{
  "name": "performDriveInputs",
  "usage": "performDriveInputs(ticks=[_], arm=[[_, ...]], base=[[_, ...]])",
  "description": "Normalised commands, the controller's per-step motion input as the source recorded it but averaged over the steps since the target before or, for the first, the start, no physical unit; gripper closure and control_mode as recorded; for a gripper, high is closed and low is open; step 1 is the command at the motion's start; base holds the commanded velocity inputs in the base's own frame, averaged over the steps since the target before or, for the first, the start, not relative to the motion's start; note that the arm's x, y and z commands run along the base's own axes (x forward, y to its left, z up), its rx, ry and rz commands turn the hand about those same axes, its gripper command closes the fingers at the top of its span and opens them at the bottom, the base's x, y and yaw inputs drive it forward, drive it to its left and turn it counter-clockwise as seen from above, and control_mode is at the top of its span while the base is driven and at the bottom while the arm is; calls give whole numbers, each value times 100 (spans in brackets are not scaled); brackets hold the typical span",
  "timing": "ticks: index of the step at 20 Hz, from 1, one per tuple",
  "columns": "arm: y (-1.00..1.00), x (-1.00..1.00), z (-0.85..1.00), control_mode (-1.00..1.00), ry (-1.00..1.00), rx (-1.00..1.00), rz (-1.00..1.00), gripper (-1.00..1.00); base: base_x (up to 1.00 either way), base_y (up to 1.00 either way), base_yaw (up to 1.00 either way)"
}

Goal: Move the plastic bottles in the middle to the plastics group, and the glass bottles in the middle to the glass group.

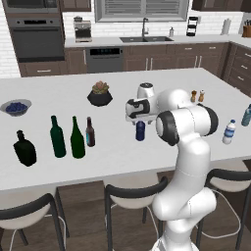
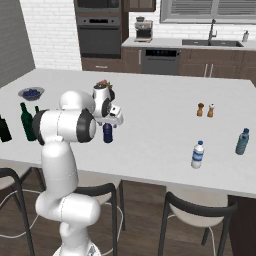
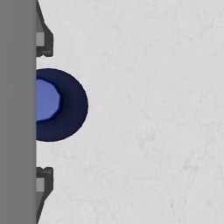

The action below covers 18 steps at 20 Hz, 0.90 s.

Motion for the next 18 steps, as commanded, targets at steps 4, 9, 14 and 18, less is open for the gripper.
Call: performDriveInputs(ticks=[4, 9, 14, 18], arm=[[0, 0, -1, -100, -8, 0, 1, -100], [0, 0, 0, -100, -14, 0, 1, -100], [0, -2, -5, -100, -4, 0, 1, -100], [0, -16, -1, -100, 0, 0, 2, -100]], base=[[0, 0, 0], [0, 0, 0], [0, 0, 0], [0, 0, 0]])
